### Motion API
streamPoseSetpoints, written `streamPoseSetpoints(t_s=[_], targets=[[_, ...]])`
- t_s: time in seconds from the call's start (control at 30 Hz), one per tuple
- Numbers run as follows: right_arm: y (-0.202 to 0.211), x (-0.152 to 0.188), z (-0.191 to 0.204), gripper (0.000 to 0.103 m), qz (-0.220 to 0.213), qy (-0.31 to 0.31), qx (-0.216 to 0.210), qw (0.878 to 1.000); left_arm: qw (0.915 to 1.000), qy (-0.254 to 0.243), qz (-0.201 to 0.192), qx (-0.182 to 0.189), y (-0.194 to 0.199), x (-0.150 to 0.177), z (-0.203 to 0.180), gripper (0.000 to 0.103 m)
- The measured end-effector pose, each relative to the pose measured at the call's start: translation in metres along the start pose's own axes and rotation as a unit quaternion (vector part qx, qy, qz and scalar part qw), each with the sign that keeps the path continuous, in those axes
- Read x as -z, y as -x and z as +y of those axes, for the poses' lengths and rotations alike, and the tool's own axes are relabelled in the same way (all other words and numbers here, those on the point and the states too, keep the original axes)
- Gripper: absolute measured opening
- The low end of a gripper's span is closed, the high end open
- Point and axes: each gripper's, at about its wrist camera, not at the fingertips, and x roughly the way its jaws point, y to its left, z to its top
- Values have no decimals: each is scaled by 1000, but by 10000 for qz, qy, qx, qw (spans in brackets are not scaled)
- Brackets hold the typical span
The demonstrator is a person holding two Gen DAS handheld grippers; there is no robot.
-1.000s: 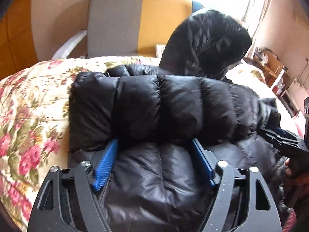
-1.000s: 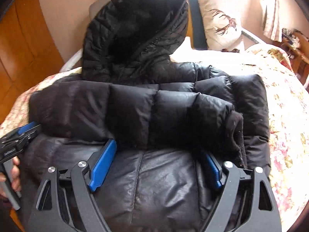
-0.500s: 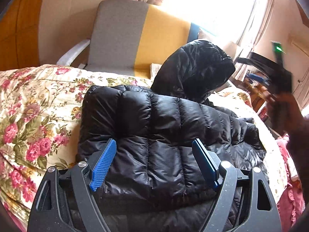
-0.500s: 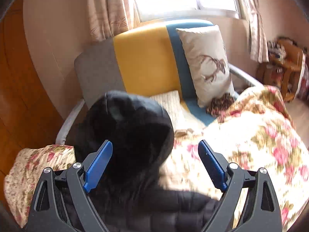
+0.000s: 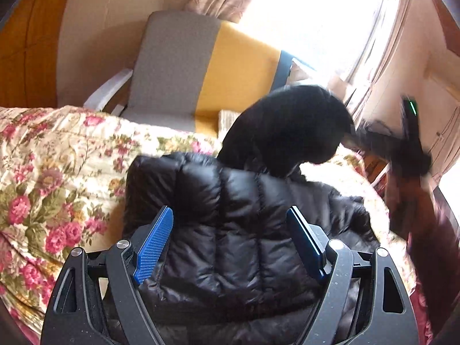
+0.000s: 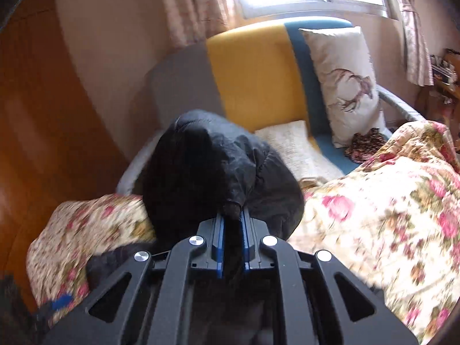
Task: Fold large clothes
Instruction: 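Grasp the hood with the right tool and fold it down onto the jacket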
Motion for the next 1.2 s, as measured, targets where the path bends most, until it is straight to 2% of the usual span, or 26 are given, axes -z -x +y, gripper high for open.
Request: streamPoseSetpoints(t_s=[0.1, 0.23, 0.3, 0.43, 0.5, 0.53, 0.57, 0.6, 0.63, 0.67, 0.8, 0.9, 0.97, 1.07, 1.17, 1.2], targets=[[25, 61, 24, 8, 85, 437, -51, 9990, 9996, 16, -261, 114, 11, -19, -6, 80], [33, 127, 36, 7, 233, 687, 83, 9973, 9982, 56, -531, 284, 17, -47, -20, 83], [29, 146, 40, 7, 293, 761, 147, 9966, 9974, 24, -639, 340, 14, -61, -33, 83], [17, 173, 48, 6, 419, 973, 234, 9941, 9957, -52, -600, 700, -15, -94, -74, 83], [14, 177, 48, 6, 428, 983, 237, 9940, 9966, -355, -185, 718, -45, -100, -98, 83], [15, 177, 46, 6, 429, 952, 210, 9943, 9963, -701, 131, 472, -69, -94, -114, 81], [18, 175, 43, 8, 462, 911, 143, 9947, 9940, -968, 435, 270, -86, -86, -122, 74], [21, 174, 41, 12, 565, 909, 6, 9943, 9910, -1146, 686, 103, -100, -77, -125, 58], [26, 172, 38, 26, 683, 910, -94, 9935, 9866, -1326, 948, -53, -114, -59, -124, 55], [33, 168, 32, 43, 803, 908, -263, 9923, 9856, -1352, 1009, -92, -118, -46, -120, 55], [67, 146, 7, 43, 561, 498, -722, 9946, 9898, -1058, 946, 92, -113, -8, -92, 55], [70, 116, -8, 40, 53, -34, -779, 9969, 9912, -931, 934, 91, -108, 4, -81, 55], [52, 100, -11, 35, -57, -160, -657, 9977, 9908, -991, 923, 53, -107, 5, -84, 55], [11, 96, -4, 26, 234, 1, -368, 9990, 9893, -1139, 908, -8, -107, 8, -88, 55], [-30, 122, -7, 24, 846, 288, 248, 9957, 9862, -1273, 1054, -110, -118, 19, -85, 55], [-38, 132, -10, 24, 842, 399, 349, 9950, 9857, -1281, 1089, -84, -123, 24, -82, 55]])
